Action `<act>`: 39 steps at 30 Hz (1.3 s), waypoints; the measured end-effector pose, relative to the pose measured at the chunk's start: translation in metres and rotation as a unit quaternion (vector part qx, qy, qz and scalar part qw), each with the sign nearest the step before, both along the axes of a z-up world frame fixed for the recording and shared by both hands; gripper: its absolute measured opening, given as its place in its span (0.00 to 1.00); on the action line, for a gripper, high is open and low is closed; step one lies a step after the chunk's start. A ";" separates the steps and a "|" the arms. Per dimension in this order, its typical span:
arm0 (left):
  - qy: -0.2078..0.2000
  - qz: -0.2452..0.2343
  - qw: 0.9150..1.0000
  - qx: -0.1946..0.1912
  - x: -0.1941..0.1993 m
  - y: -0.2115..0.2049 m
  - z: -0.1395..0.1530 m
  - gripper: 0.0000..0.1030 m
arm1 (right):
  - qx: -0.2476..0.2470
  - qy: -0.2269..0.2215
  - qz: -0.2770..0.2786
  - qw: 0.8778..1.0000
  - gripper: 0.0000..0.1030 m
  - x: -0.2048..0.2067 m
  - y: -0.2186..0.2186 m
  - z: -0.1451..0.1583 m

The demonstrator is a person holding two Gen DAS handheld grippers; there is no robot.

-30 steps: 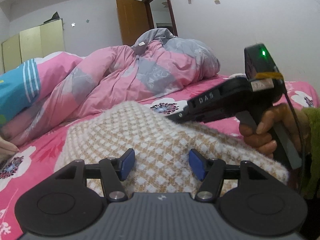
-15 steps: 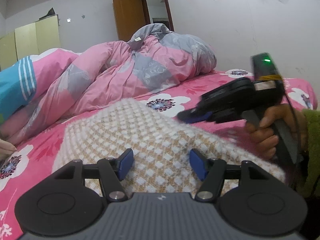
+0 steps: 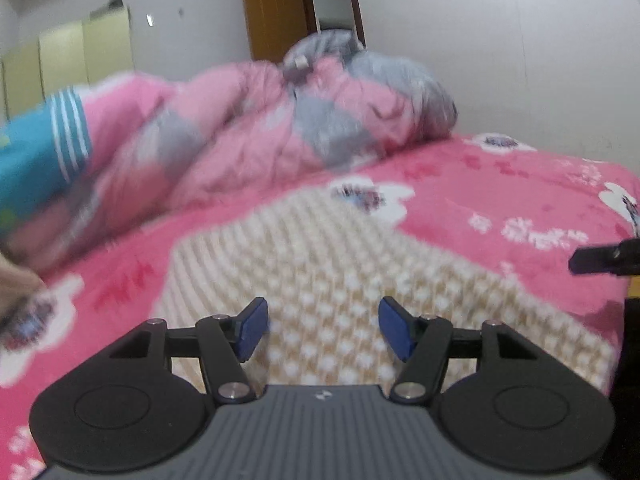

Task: Fold clothes

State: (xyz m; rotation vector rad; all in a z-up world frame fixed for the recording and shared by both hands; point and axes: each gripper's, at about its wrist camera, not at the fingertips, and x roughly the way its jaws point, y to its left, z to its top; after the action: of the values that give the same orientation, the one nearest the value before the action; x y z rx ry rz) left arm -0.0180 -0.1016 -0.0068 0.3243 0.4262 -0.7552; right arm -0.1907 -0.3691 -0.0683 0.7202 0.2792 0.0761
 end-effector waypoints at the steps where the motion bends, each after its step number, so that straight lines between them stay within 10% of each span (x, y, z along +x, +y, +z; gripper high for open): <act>1: 0.010 -0.001 1.000 -0.013 0.003 0.003 -0.001 0.61 | -0.003 -0.004 0.003 1.000 0.12 -0.003 0.008 0.002; 9: 0.036 -0.023 0.999 -0.034 0.016 0.015 -0.006 0.62 | -0.185 -0.071 0.093 0.976 0.07 0.048 0.104 0.056; 13: 0.024 -0.043 0.998 -0.027 0.013 0.018 -0.007 0.60 | -0.258 0.039 0.092 0.961 0.00 0.084 0.129 0.020; 17: -0.015 -0.060 0.997 -0.043 0.015 0.017 0.011 0.60 | -0.176 0.047 0.079 0.980 0.00 0.086 0.113 0.016; 27: 0.001 -0.060 0.998 0.011 0.053 -0.018 -0.006 0.66 | -0.214 0.078 0.065 0.972 0.00 0.092 0.120 0.027; 39: 0.012 -0.060 0.997 -0.049 0.040 0.009 0.010 0.68 | -0.274 0.134 0.059 0.951 0.05 0.110 0.120 0.052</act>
State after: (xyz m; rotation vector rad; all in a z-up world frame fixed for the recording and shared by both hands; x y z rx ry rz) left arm 0.0221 -0.0930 0.0030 0.2513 0.3930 -0.8947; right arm -0.0802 -0.2489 -0.0160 0.1574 0.5766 0.0115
